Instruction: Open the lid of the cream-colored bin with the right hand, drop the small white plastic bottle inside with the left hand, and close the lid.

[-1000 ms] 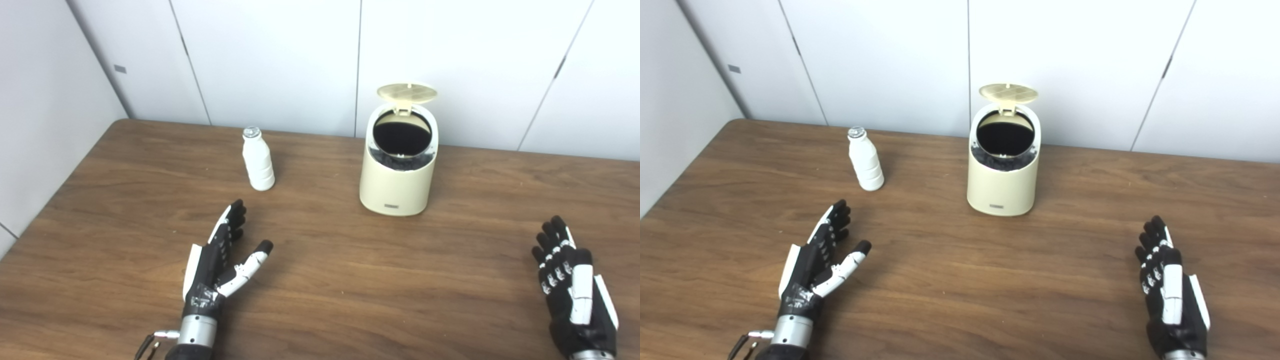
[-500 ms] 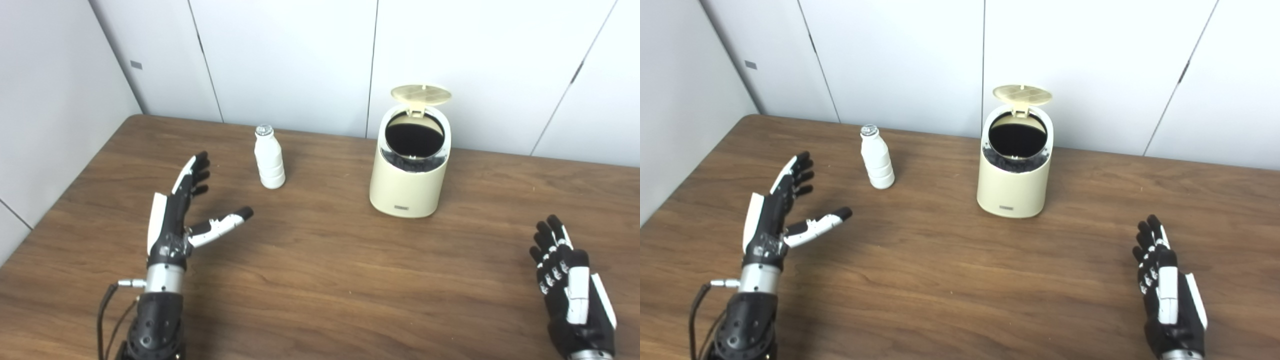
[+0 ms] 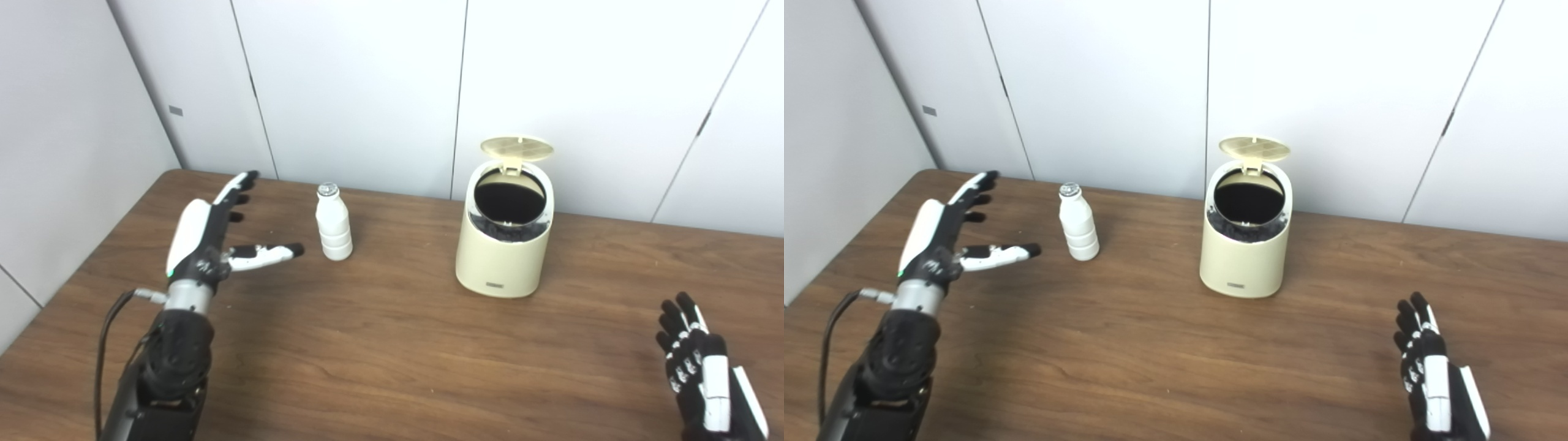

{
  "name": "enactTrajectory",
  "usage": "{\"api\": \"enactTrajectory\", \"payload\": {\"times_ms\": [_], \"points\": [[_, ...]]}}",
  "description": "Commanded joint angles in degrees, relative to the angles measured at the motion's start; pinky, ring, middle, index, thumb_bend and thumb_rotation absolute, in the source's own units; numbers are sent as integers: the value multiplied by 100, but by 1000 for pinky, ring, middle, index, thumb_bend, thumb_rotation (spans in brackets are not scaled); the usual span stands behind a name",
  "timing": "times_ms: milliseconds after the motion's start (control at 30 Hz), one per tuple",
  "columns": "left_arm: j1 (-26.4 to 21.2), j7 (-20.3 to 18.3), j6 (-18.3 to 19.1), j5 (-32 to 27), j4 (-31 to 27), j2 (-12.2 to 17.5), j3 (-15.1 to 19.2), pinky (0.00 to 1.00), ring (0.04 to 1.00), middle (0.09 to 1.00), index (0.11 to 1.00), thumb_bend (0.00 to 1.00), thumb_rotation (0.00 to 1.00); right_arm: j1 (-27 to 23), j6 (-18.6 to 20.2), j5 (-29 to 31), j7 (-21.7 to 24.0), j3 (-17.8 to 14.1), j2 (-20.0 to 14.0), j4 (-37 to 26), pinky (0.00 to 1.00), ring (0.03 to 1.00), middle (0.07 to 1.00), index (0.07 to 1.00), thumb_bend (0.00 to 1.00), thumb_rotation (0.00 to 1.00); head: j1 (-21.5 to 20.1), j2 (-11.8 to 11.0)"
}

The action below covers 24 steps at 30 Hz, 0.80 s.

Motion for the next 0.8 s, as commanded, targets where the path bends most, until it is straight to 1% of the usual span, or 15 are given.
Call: {"api": "enactTrajectory", "payload": {"times_ms": [0,33,100,233,333,433,533,633,767], "points": [[-311,-98,-88,159,59,306,-84,736,857,891,888,1000,264,-98,-54,35,-13,-14,-40,-186,1000,993,975,989,659,1000,4,7],[-373,-176,-78,187,122,384,-153,734,858,889,885,1000,268,-96,-47,35,-16,-16,-41,-199,1000,993,974,989,659,1000,-7,59],[-491,-338,-6,211,215,492,-266,741,872,896,887,1000,302,-98,-21,14,-26,-11,-43,-234,1000,994,974,993,646,1000,-7,59],[-728,-727,184,24,360,573,-380,810,909,916,894,1000,318,-114,-28,26,17,5,-76,-227,1000,1000,984,999,650,1000,-21,93],[-858,-923,286,-56,476,588,-438,834,931,933,907,1000,323,-115,-67,-31,2,20,-76,-220,1000,1000,986,1000,650,1000,-39,95],[-978,-973,325,-84,622,581,-482,816,924,935,909,1000,321,-114,-53,-39,-16,23,-54,-223,1000,1000,986,1000,656,1000,-58,100],[-1103,-993,517,85,732,593,-607,801,917,938,914,1000,353,-114,-42,-26,-14,28,-43,-236,1000,1000,985,1000,652,1000,-58,100],[-1246,-954,508,100,935,588,-685,817,929,940,920,1000,346,-119,-67,-11,4,29,-53,-217,1000,1000,986,1000,645,1000,-72,111],[-1458,-978,532,101,1151,566,-802,759,871,923,928,995,319,-125,-46,-9,1,22,-69,-200,1000,1000,985,1000,629,1000,-72,111]]}}
